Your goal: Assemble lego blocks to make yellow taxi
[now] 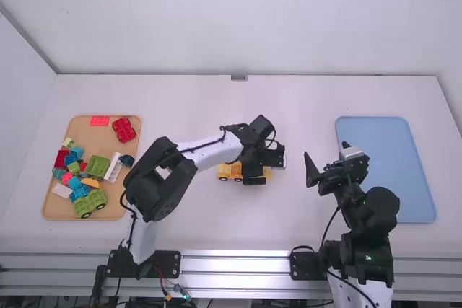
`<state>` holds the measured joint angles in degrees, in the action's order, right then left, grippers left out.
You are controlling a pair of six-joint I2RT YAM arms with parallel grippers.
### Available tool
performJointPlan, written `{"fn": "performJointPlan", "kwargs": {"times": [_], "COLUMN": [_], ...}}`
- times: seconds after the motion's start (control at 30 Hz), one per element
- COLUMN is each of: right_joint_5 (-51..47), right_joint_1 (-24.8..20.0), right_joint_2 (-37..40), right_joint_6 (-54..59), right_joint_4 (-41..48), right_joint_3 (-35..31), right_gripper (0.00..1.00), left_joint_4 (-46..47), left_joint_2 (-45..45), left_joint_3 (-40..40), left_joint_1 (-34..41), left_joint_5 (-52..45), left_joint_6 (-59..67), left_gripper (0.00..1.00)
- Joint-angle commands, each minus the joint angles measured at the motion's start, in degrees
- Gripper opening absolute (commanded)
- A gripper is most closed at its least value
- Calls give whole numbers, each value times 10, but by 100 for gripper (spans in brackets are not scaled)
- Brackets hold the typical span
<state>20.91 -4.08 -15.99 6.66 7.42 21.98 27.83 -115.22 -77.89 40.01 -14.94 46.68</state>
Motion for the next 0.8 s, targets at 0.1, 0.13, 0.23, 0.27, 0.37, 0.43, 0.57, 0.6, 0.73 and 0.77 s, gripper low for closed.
{"fn": "performJointPlan", "kwargs": {"times": [0.1, 0.13, 0.23, 0.27, 0.37, 0.43, 0.57, 0.6, 0.73, 0.77], "right_joint_5": [3, 3, 2, 3, 2, -1, -49, -66, -106, -109], "right_joint_1": [15, 24, 55, 64, 110, 137, 198, 212, 256, 262], "right_joint_2": [-72, -96, -168, -189, -284, -339, -489, -530, -680, -705], "right_joint_6": [27, 29, 61, 71, 130, 170, 259, 279, 351, 363], "right_joint_4": [-37, -48, -59, -56, -21, 14, 119, 146, 229, 239], "right_joint_3": [-2, 0, 20, 29, 81, 118, 216, 241, 325, 337], "right_gripper": [99, 99, 99, 99, 99, 99, 99, 99, 99, 99], "left_joint_4": [-15, -27, -60, -70, -115, -141, -202, -221, -291, -304], "left_joint_2": [97, 115, 166, 181, 246, 280, 339, 349, 375, 377], "left_joint_3": [44, 61, 111, 126, 198, 239, 319, 337, 394, 402], "left_joint_1": [-79, -92, -125, -135, -184, -216, -292, -312, -361, -366], "left_joint_5": [-121, -133, -161, -170, -226, -267, -340, -355, -386, -386], "left_joint_6": [57, 55, 55, 58, 78, 86, 76, 65, 25, 18], "left_gripper": [99, 99, 99, 99, 99, 99, 99, 99, 99, 99]}}
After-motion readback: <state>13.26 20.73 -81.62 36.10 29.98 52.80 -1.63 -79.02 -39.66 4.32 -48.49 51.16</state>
